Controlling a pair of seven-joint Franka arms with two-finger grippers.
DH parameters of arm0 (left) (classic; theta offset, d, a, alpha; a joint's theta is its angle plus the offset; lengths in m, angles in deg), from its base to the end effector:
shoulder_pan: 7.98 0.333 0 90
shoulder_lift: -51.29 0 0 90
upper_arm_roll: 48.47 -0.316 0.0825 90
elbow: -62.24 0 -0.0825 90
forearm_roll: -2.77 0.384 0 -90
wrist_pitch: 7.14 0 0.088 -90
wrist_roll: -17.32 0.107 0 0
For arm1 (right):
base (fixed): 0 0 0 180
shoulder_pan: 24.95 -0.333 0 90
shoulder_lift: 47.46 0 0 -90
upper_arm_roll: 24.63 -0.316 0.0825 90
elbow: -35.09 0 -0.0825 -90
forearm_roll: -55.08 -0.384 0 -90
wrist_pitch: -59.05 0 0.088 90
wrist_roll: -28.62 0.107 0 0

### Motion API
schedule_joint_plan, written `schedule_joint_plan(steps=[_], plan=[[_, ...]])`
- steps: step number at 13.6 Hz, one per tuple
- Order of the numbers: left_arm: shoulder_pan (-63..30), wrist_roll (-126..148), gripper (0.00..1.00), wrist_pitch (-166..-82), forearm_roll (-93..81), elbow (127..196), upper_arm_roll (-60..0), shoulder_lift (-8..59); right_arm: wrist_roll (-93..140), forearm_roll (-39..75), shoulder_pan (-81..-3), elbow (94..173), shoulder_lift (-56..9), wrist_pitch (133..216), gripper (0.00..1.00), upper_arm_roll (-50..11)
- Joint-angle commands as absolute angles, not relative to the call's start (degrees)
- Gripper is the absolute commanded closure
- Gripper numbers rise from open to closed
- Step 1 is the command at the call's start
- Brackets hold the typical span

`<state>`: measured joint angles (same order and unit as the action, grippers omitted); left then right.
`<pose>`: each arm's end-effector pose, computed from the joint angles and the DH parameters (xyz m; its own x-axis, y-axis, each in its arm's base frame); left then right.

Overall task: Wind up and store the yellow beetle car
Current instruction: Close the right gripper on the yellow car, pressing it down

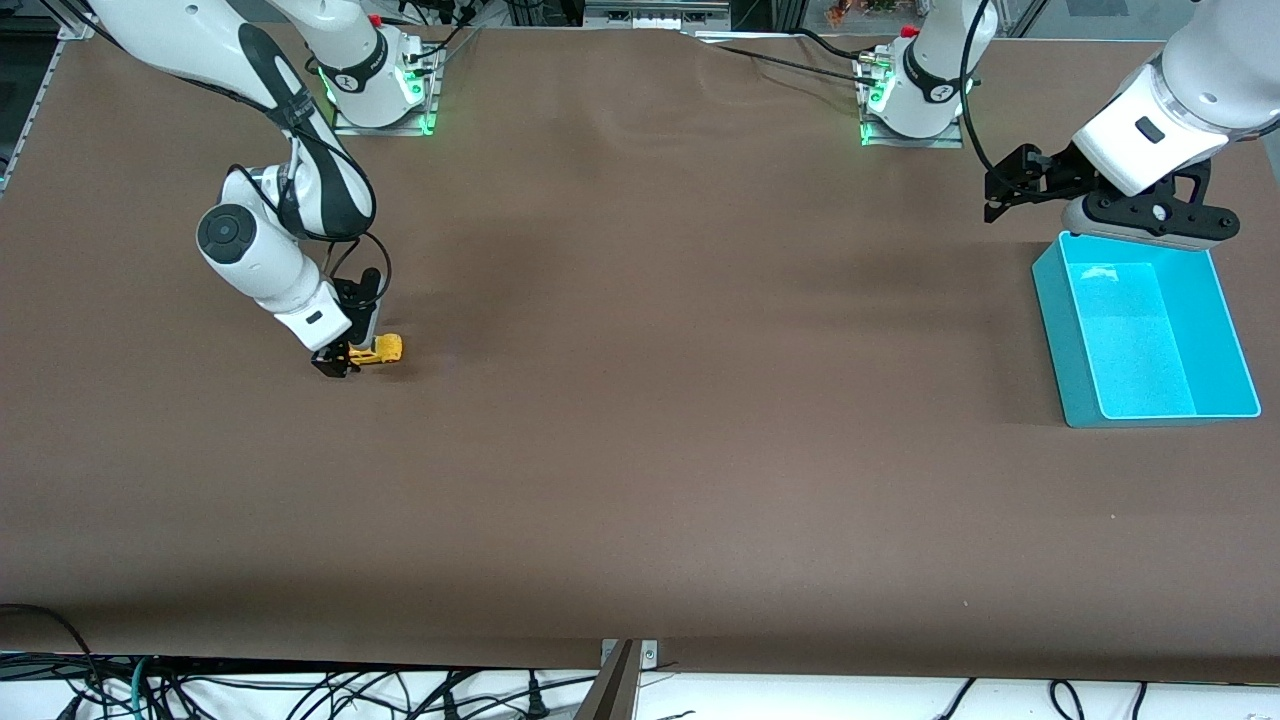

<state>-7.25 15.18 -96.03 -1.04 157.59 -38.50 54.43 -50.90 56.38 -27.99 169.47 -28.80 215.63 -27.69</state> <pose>0.5254 -0.0953 0.6085 0.9904 -0.1238 -0.0608 -0.1206 -0.9912 0.0547 0.5183 0.0571 0.2000 0.0587 0.9981 0.0180 0.9964 -0.0596 0.0601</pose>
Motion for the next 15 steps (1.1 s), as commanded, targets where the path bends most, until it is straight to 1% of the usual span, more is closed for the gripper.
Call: schedule_joint_plan(steps=[1,2,3,4,6,7,8,11,15], plan=[[-7.45,14.25,0.0,-94.32,-0.4,155.85,-38.36,53.84,-51.45,57.1,-27.5,169.21,-28.3,216.46,0.29,-28.14],[-7.45,14.25,0.0,-94.32,-0.4,155.85,-38.36,53.84,-51.45,57.1,-27.5,169.3,-28.3,216.46,0.36,-28.14],[-7.45,14.25,0.0,-94.32,-0.4,155.85,-38.36,53.84,-51.36,57.1,-27.5,169.3,-28.39,216.38,0.46,-28.14],[-7.45,14.25,0.0,-94.32,-0.4,155.85,-38.36,53.84,-51.36,57.01,-27.5,169.3,-28.39,216.29,0.53,-28.14],[-7.45,14.25,0.0,-94.32,-0.4,155.85,-38.36,53.84,-51.28,57.01,-27.59,169.3,-28.65,215.94,0.76,-28.14],[-7.45,14.25,0.0,-94.24,-0.4,155.85,-38.36,53.92,-50.75,57.01,-27.59,169.3,-28.82,215.68,0.82,-28.84],[-7.45,14.25,0.0,-94.24,-0.31,155.85,-38.36,53.92,-50.4,57.01,-27.59,169.21,-29.26,214.37,0.84,-29.54],[-7.45,14.25,0.0,-93.97,-0.4,155.85,-38.27,53.92,-50.57,57.01,-27.5,168.86,-31.2,210.76,0.84,-30.43],[-7.54,13.37,0.0,-93.71,-0.4,155.76,-38.27,53.92,-51.1,56.84,-27.5,168.94,-29.89,211.28,0.83,-30.43]])
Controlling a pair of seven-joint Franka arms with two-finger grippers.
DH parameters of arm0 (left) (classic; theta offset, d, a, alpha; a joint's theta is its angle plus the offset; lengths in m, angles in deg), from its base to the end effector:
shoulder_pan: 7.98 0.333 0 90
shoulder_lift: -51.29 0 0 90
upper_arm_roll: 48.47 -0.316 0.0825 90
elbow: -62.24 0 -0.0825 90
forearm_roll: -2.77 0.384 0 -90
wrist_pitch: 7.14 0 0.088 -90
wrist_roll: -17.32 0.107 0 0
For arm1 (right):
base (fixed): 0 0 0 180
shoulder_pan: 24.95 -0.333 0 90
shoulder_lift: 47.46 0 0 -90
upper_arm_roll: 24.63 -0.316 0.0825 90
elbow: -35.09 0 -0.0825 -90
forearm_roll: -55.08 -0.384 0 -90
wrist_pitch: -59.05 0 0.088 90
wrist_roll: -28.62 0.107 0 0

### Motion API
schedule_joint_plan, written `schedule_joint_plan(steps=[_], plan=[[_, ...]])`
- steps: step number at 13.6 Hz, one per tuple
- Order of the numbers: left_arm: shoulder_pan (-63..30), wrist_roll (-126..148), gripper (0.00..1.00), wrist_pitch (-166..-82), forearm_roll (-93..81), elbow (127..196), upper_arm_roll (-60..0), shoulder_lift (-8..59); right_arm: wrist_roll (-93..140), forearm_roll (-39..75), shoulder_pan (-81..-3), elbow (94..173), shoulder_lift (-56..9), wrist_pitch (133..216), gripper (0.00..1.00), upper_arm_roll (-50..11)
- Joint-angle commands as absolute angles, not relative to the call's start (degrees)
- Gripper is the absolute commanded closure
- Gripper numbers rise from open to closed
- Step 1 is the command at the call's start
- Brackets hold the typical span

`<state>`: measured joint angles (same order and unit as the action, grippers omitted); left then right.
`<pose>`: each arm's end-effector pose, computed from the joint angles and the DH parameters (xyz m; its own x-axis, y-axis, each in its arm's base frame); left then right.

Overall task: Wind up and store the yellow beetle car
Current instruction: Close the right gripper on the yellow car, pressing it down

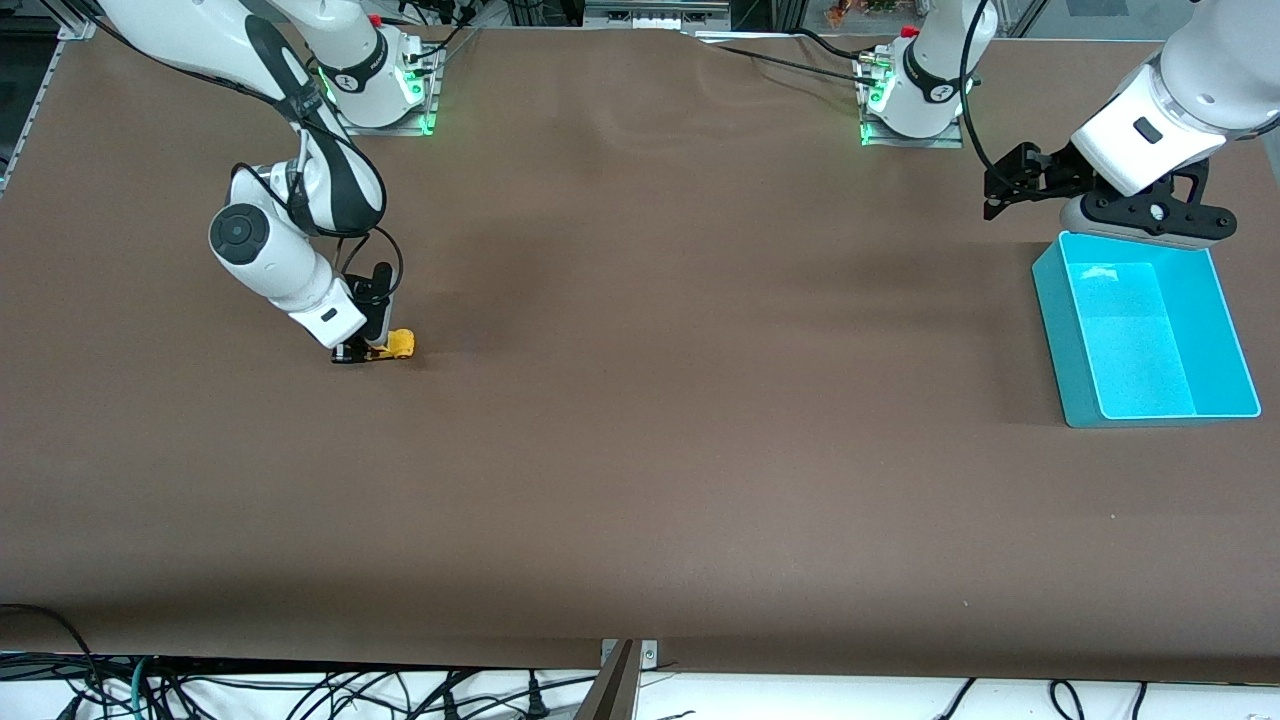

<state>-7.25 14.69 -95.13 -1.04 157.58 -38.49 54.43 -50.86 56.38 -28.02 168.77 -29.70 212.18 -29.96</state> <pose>0.5236 -0.0952 0.6073 0.9903 -0.1162 -0.0767 -0.1123 -0.9922 0.0535 0.5164 0.0782 0.2073 0.0214 0.9995 0.0229 0.9994 -0.0221 0.0275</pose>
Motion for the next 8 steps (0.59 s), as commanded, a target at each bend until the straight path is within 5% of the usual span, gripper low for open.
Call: schedule_joint_plan(steps=[1,8], plan=[[-7.54,13.37,0.0,-93.71,-0.31,155.76,-38.27,53.92,-51.1,56.83,-27.5,168.94,-29.45,211.36,0.83,-30.43],[-7.45,13.37,0.0,-93.62,-0.4,155.67,-37.57,53.92,-55.48,56.92,-27.41,168.94,-28.65,212.77,0.82,-30.43]])
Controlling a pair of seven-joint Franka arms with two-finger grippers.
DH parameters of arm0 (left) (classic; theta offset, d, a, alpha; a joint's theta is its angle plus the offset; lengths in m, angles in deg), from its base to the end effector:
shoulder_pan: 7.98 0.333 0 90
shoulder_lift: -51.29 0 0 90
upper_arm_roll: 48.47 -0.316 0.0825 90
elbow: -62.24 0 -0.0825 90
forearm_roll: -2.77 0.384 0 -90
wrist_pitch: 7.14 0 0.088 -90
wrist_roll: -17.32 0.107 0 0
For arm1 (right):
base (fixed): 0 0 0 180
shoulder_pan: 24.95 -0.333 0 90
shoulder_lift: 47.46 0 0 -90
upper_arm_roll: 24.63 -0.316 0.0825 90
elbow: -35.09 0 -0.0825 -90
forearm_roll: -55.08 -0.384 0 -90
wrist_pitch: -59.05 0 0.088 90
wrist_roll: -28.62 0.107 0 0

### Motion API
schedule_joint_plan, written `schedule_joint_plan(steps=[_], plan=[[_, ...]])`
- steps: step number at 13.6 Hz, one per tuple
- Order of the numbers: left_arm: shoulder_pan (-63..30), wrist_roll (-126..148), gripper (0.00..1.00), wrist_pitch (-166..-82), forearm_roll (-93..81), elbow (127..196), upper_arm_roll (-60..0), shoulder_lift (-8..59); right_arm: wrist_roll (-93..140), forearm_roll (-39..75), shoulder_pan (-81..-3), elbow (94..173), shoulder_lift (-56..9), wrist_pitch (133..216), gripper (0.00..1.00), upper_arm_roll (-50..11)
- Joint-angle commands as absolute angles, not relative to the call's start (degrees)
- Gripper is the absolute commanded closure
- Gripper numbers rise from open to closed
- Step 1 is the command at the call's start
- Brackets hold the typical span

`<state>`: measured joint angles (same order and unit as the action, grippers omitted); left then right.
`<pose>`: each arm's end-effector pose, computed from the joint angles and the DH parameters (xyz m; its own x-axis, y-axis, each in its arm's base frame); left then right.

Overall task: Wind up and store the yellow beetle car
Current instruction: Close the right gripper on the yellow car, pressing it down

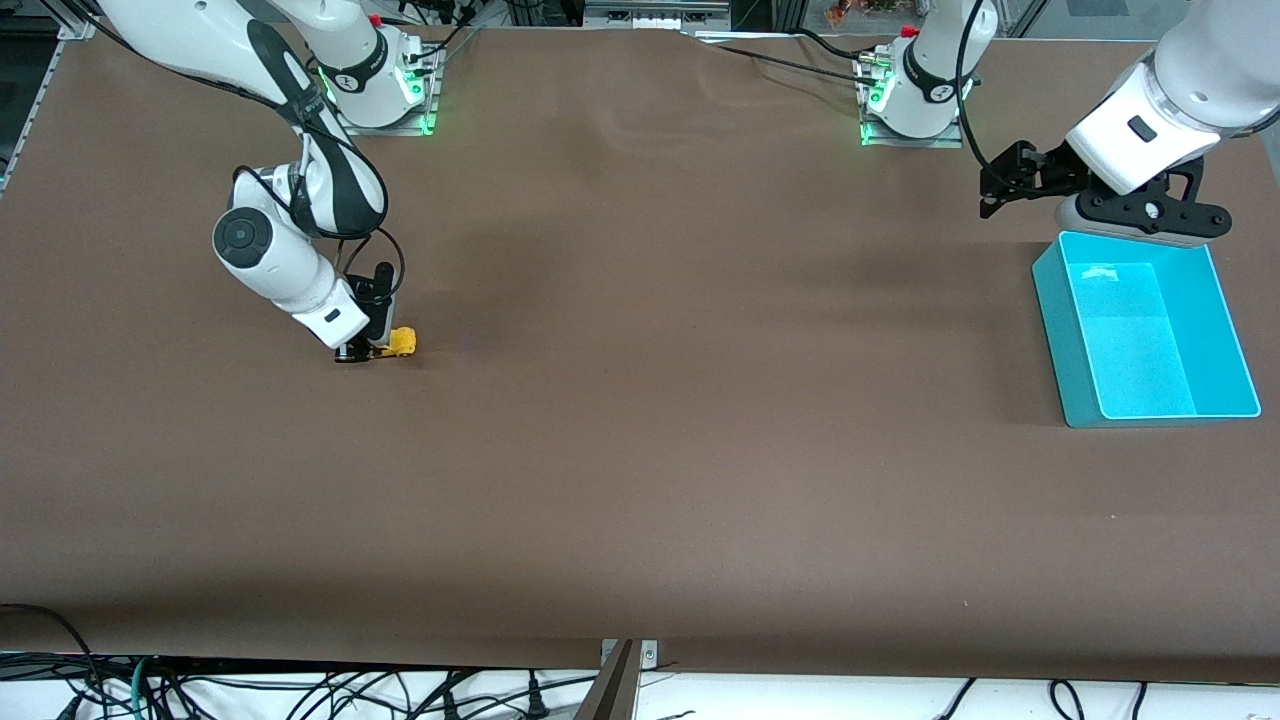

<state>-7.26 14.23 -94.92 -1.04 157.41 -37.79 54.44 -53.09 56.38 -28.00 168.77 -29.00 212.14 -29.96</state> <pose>0.5221 -0.1018 0.6084 0.9896 -0.1207 -0.0777 -0.1169 -0.9918 0.0521 0.5148 0.0779 0.2009 -0.0168 0.9996 0.0212 0.9997 0.0165 0.0155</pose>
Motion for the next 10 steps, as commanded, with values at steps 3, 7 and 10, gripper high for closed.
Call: schedule_joint_plan(steps=[3,7,10], plan=[[-7.45,13.37,0.0,-93.62,-0.4,155.76,-37.48,53.92,-56.37,56.83,-27.41,168.94,-28.48,213.48,0.82,-30.43],[-7.45,13.37,0.0,-93.62,-0.4,155.67,-37.48,53.92,-57.24,56.66,-25.22,168.94,-28.04,213.48,0.82,-30.25],[-7.45,13.37,0.0,-93.62,-0.4,155.67,-37.48,53.92,-59.62,56.4,-23.2,168.94,-27.77,213.48,0.82,-29.81]])
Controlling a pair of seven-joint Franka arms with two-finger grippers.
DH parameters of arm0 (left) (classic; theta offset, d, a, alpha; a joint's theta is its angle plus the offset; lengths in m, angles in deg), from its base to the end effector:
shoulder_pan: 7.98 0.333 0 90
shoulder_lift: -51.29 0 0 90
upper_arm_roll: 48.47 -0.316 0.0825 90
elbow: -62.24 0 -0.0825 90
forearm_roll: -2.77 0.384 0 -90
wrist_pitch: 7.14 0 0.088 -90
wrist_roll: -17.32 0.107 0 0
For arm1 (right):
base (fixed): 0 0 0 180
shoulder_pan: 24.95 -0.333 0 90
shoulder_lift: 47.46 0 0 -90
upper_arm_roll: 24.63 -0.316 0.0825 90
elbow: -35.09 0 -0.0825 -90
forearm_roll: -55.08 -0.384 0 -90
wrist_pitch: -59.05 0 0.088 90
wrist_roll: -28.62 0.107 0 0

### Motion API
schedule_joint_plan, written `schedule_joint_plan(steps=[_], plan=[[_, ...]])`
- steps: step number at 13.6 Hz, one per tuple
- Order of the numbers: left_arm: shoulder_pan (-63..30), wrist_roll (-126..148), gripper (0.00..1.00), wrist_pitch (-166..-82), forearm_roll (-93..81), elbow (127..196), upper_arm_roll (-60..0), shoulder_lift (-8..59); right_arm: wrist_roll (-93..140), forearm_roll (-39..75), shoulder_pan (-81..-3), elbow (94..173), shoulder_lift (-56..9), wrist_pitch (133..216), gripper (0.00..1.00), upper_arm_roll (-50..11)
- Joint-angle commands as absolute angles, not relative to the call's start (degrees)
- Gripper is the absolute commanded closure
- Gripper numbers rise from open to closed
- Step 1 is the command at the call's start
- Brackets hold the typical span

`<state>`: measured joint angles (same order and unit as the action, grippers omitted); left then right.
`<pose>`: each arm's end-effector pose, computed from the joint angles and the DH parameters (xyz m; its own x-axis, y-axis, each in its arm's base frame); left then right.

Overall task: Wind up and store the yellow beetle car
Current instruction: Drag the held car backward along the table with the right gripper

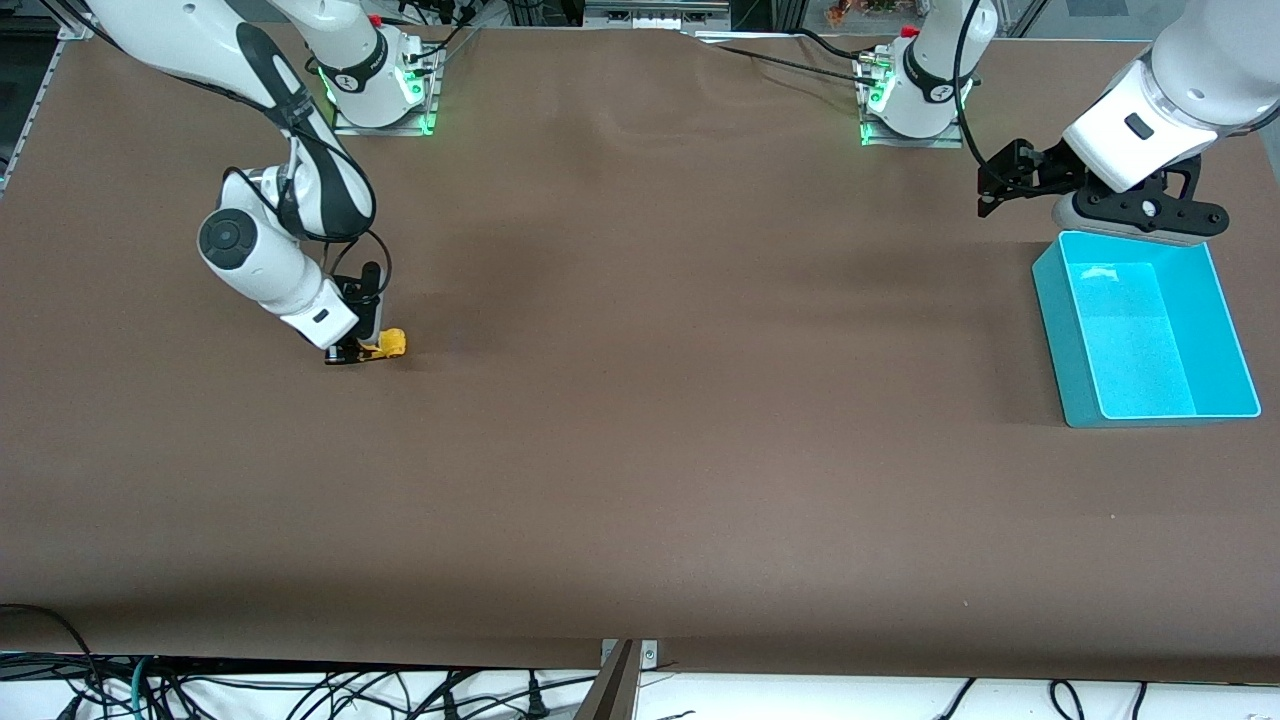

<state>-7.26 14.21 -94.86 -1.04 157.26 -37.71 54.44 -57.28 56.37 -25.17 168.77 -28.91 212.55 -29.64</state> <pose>0.5219 -0.1026 0.6095 0.9896 -0.1218 -0.0762 -0.1181 -0.9916 0.0521 0.5188 0.0495 0.2006 -0.0351 0.9992 0.0189 0.9991 0.0347 0.0225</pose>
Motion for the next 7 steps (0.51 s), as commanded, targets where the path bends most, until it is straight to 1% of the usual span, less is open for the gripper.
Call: schedule_joint_plan(steps=[1,7], plan=[[-7.45,13.37,0.0,-93.62,-0.4,155.67,-37.48,53.92,-60.84,56.4,-22.24,169.03,-27.68,213.48,0.82,-29.55],[-7.45,13.37,0.0,-93.62,-0.4,155.67,-37.48,53.92,-72.96,56.31,-12.58,168.86,-26.54,213.48,0.82,-29.02]])
